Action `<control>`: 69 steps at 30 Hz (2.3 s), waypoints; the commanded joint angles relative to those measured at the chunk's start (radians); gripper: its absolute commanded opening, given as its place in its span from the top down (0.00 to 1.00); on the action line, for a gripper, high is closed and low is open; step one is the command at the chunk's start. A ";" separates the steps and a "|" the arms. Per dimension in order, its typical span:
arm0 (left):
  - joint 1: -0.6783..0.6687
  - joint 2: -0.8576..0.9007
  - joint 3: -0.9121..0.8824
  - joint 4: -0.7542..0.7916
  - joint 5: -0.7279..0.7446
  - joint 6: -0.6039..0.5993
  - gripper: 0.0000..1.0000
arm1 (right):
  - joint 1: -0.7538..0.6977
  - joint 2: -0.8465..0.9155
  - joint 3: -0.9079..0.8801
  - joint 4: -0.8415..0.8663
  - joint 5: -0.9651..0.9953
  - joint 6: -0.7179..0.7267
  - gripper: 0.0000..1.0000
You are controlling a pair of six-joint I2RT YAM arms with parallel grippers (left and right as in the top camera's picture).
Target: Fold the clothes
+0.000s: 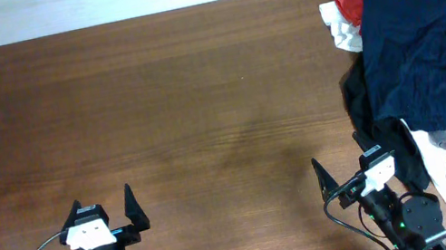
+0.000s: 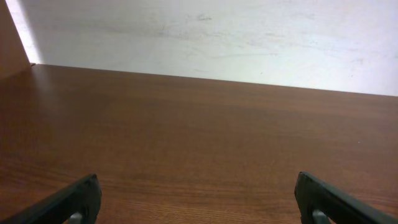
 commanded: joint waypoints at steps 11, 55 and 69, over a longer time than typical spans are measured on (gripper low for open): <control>-0.004 -0.009 -0.010 0.006 0.001 0.012 0.01 | -0.008 -0.008 -0.005 -0.005 -0.005 0.001 0.01; -0.004 -0.009 -0.010 0.006 0.001 0.012 0.01 | -0.008 -0.008 -0.005 -0.005 -0.005 0.001 0.02; -0.004 -0.009 -0.010 0.006 -0.081 0.016 0.01 | -0.008 -0.008 -0.005 0.000 -0.005 0.002 0.01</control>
